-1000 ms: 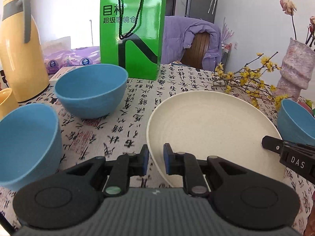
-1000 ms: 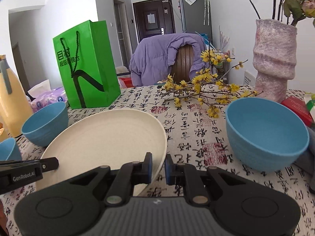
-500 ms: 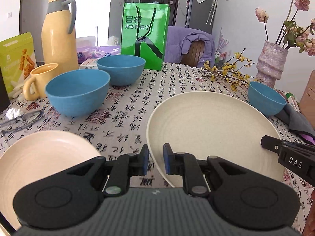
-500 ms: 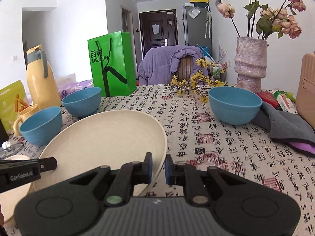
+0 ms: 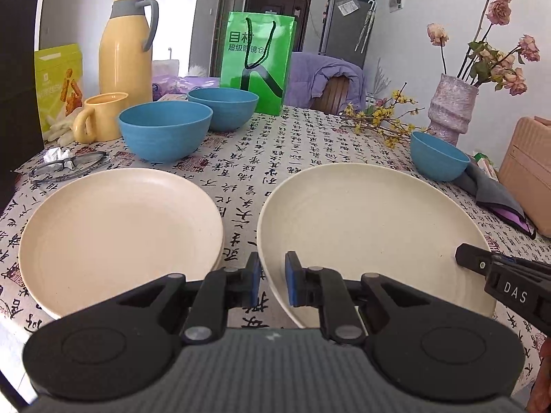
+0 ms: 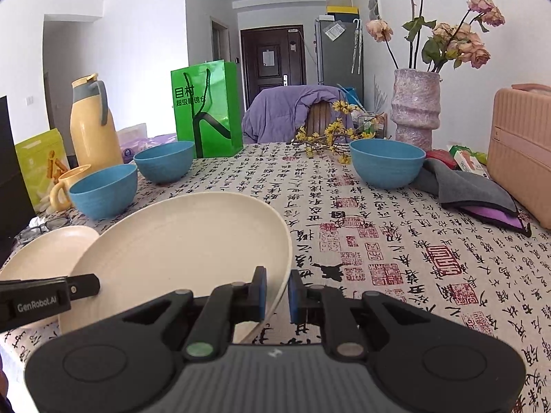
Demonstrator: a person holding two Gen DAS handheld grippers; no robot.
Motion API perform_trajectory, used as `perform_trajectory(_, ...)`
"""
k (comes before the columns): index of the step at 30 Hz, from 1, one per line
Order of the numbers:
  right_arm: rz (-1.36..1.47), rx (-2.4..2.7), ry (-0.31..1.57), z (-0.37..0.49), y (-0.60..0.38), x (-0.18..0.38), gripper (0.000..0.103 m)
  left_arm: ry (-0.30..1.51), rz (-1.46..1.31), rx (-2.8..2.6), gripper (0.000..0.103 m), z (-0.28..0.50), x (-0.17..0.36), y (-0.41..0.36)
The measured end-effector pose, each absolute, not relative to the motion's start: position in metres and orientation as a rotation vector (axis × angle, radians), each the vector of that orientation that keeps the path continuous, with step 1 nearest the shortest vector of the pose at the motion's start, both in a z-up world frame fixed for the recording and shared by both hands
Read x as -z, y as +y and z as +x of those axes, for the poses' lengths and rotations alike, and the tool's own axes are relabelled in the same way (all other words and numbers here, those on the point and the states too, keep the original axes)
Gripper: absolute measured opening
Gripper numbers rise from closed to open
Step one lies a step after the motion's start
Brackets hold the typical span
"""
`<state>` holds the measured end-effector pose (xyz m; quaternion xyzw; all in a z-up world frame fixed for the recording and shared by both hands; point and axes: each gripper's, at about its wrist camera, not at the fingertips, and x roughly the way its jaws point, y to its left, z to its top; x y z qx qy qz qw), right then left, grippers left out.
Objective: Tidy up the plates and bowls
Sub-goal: 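Carry both held cream plates toward the plate stack, then lower the plates onto the stack and open both grippers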
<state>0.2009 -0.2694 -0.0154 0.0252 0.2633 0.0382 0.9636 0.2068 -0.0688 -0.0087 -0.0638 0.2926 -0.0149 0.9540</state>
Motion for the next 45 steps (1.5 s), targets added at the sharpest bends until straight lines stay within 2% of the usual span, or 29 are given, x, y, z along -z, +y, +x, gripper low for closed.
perform_trajectory(14, 0.071, -0.111, 0.507, 0.196, -0.258, 0.007, 0.013, 0.532, -0.123, 0.005, 0.015, 0.193, -0.004, -0.053)
perform_trajectory(23, 0.051, -0.232, 0.497, 0.215, -0.195, 0.001, 0.013, 0.479, -0.139, -0.098, 0.015, 0.188, -0.014, 0.015)
perform_trajectory(34, -0.001, -0.359, 0.558, 0.246, -0.095, 0.017, 0.014, 0.507, -0.128, -0.191, 0.016, 0.194, -0.004, 0.102)
perform_trajectory(45, -0.062, -0.345, 0.594, 0.251, -0.063, 0.03, 0.016, 0.551, -0.135, -0.167, 0.016, 0.198, 0.015, 0.124)
